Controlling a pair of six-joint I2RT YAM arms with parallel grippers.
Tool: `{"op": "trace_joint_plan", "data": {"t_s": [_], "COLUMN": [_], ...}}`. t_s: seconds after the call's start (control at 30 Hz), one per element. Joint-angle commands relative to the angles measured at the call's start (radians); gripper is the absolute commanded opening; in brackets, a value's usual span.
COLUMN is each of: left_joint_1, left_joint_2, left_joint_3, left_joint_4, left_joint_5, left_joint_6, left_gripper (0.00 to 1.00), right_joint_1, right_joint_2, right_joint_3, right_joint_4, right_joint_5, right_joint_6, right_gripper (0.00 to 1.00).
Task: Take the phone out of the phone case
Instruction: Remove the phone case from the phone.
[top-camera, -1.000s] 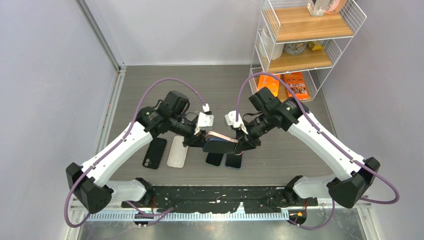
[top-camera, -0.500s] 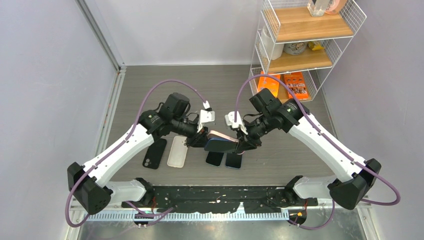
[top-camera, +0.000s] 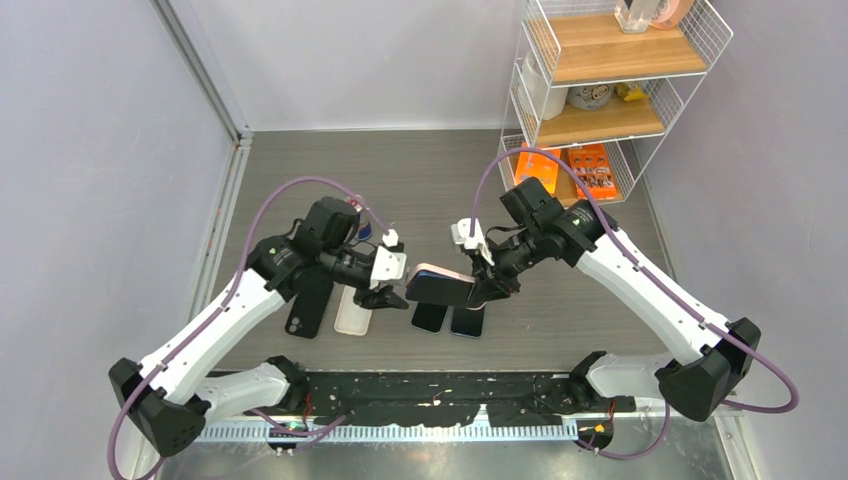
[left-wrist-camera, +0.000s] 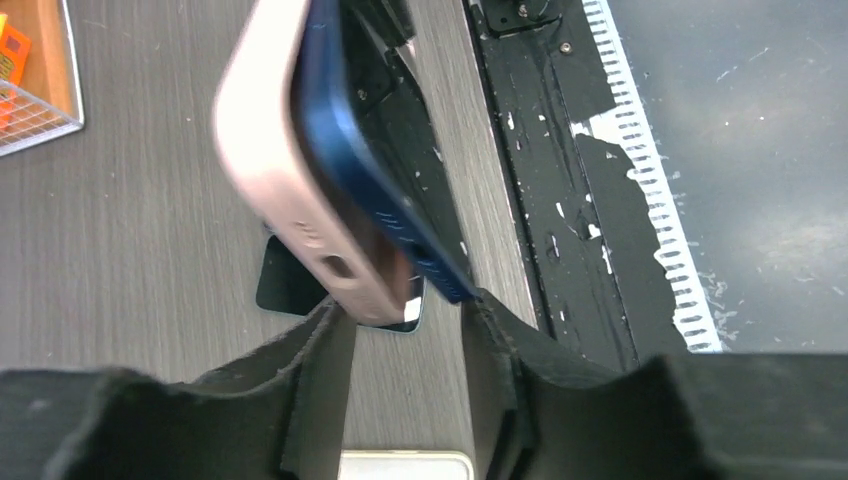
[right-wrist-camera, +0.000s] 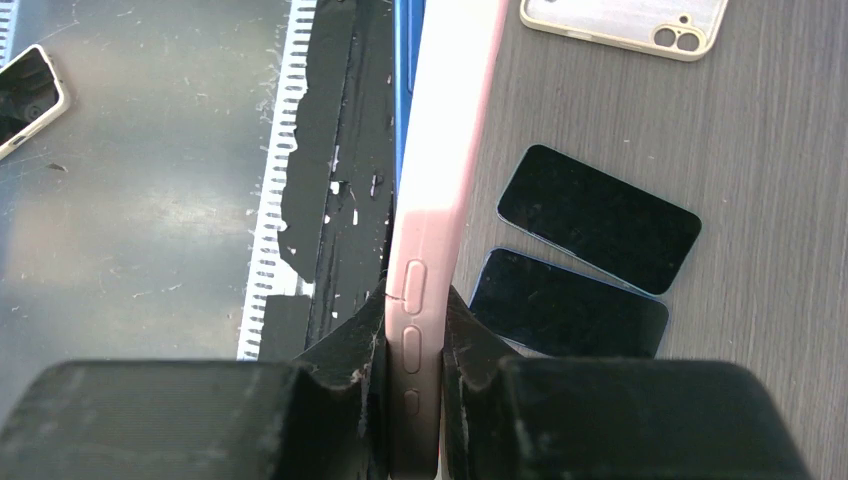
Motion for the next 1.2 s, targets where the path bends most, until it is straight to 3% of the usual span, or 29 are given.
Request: {"op": "trace_joint_plan", "data": {"t_s": [0.0, 0.13, 0.4, 0.7, 1.17], "left_joint_1": [0.012, 0.026, 0.027, 0.028, 0.028], "left_joint_2": [-0.067, -0.115, -0.174, -0.175, -0.109], "left_joint_3": [0.006, -0.014, -0.003, -0.011, -0.027], "left_joint_4": [-0.061, -0.091, -0.139, -0.015, 0.08], "left_joint_5": [-0.011, -0.034, 0.042, 0.106, 0.068], "left_joint_6": [0.118, 0.14, 0.036, -0.22, -0.289], "left_gripper": [0.5, 0.59, 0.61, 0.62, 0.62], "right_joint_1": [-0.024, -0.041, -0.062, -0.066, -0.067], "right_joint_2": [-0.019, -0.018, -0.012, -0.007, -0.016], "right_joint_3": [0.023, 0.029, 0.031, 0.035, 0.029], "right_joint_4": [0.022, 0.013, 0.011, 0.008, 0.006], "right_joint_5": [-0.067, -0.076, -0.098, -0.108, -0.117], "right_joint_6": [-0.004, -0.009, -0.01, -0.013, -0.017], "right_gripper": [0.05, 0.05, 0.05, 0.05, 0.06]}}
